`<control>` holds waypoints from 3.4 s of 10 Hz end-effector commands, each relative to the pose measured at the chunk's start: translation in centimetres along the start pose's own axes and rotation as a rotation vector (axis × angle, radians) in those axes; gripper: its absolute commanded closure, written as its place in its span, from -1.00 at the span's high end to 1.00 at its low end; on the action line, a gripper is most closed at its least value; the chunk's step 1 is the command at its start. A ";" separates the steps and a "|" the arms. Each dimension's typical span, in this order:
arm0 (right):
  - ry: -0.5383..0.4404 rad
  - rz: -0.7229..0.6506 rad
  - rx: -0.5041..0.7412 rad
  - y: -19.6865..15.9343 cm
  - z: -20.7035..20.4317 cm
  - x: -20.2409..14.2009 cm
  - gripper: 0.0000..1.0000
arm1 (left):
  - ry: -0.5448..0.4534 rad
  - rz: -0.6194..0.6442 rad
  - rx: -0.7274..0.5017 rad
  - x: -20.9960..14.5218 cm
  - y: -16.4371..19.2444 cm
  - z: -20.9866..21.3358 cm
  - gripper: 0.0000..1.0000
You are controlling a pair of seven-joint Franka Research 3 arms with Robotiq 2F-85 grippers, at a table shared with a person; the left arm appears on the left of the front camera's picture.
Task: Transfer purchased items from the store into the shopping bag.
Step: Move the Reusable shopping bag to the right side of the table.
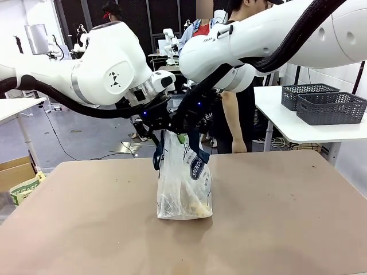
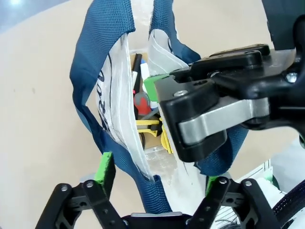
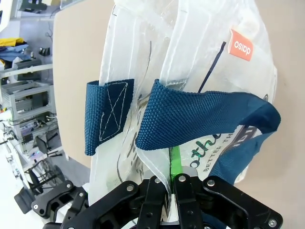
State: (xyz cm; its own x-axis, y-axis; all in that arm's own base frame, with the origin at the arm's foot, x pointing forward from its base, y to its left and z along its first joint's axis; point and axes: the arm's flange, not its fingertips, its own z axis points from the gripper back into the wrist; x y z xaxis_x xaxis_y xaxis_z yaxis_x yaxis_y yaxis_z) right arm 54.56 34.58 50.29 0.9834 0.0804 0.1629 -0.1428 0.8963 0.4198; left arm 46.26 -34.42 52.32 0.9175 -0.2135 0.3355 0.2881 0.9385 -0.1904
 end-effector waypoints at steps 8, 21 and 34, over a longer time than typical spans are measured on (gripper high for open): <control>0.012 0.022 0.026 0.2 0.8 0.6 -1.00 | -0.009 -0.011 0.022 -0.5 -0.4 0.9 -1.00; -0.002 0.168 0.191 -3.4 5.7 0.0 1.00 | -0.015 -0.015 0.005 -0.1 -0.7 0.7 -1.00; -0.007 0.894 -0.051 -11.6 12.5 -6.1 1.00 | -0.015 -0.015 0.005 -0.1 -0.7 0.7 -1.00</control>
State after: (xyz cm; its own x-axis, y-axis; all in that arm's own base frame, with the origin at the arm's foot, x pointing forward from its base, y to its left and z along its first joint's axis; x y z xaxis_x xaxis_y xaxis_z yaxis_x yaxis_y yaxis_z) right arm 49.27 18.77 57.55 0.5232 0.7778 0.3484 -0.8473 0.5186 0.1147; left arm 45.71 -35.05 52.90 0.9061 -0.2320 0.3538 0.3057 0.9371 -0.1684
